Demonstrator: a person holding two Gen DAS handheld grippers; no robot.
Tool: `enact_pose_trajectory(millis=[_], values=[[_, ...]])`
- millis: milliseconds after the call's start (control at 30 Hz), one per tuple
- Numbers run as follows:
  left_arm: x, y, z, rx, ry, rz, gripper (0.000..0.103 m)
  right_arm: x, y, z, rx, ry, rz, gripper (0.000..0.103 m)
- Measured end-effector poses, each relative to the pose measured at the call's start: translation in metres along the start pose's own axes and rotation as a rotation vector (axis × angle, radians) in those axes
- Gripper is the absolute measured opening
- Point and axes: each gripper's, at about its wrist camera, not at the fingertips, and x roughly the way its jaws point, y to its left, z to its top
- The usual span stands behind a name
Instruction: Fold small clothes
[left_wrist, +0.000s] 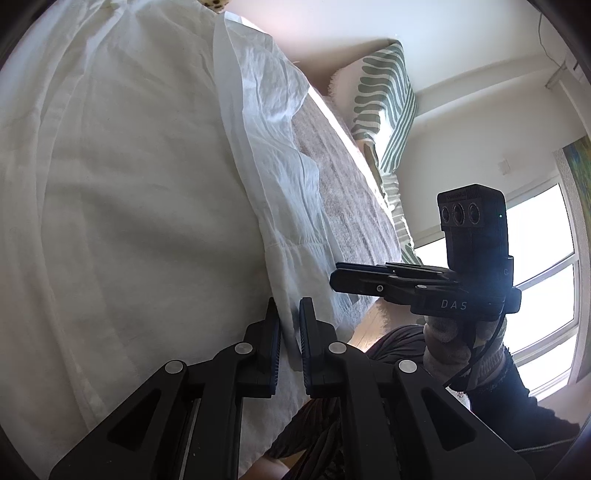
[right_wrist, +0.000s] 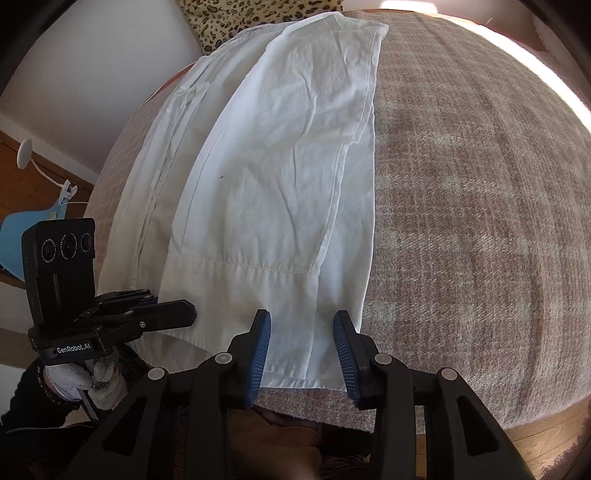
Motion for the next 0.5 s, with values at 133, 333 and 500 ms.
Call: enact_pose_trajectory(millis=[133, 333, 500], values=[[0.0, -0.004, 0.001, -0.029, 0.0, -0.048, 0.006, -0.005, -0.001, -0.002, -0.015, -0.022, -0.015, 0.0], [0.002, -0.021, -0.004, 0.004, 0.014, -0.063, 0.006, -0.045, -0.013, -0.003, -0.025, -0.09, -0.052, 0.0], [0.003, -0.01, -0.004, -0.006, 0.018, -0.028, 0.006, -0.036, -0.027, -0.005, 0.033, -0.054, -0.049, 0.033]])
